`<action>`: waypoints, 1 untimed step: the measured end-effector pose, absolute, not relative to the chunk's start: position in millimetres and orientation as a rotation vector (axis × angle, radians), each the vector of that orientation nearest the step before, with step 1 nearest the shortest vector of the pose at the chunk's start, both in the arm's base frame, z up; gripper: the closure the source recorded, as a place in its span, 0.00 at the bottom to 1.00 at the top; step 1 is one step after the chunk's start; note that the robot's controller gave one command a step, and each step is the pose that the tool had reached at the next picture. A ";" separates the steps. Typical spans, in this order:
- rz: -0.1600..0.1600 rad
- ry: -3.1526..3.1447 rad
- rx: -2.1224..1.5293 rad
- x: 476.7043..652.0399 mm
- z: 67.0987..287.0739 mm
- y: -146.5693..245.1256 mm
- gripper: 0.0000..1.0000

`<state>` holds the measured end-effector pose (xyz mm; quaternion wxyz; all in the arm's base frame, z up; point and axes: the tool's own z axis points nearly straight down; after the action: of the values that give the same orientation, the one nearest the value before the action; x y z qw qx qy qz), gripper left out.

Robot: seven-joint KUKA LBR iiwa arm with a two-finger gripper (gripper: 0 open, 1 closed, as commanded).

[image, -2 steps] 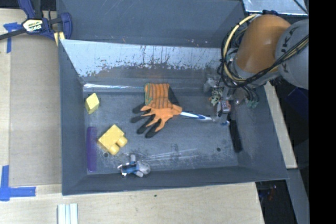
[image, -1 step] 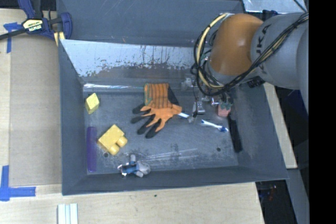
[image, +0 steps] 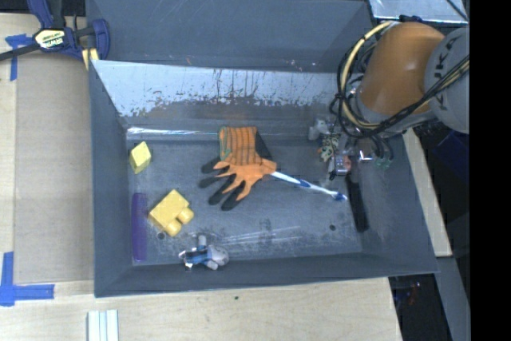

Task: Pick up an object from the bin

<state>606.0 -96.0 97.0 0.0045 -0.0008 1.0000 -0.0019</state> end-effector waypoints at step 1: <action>-0.001 3.116 -0.318 609.3 80.4 -13.7 0.00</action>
Offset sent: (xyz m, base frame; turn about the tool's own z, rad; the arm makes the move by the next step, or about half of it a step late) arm -0.0159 -0.0436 -0.0270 -0.1019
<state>609.3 -13.7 80.4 0.0049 -0.1015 0.9948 -0.0004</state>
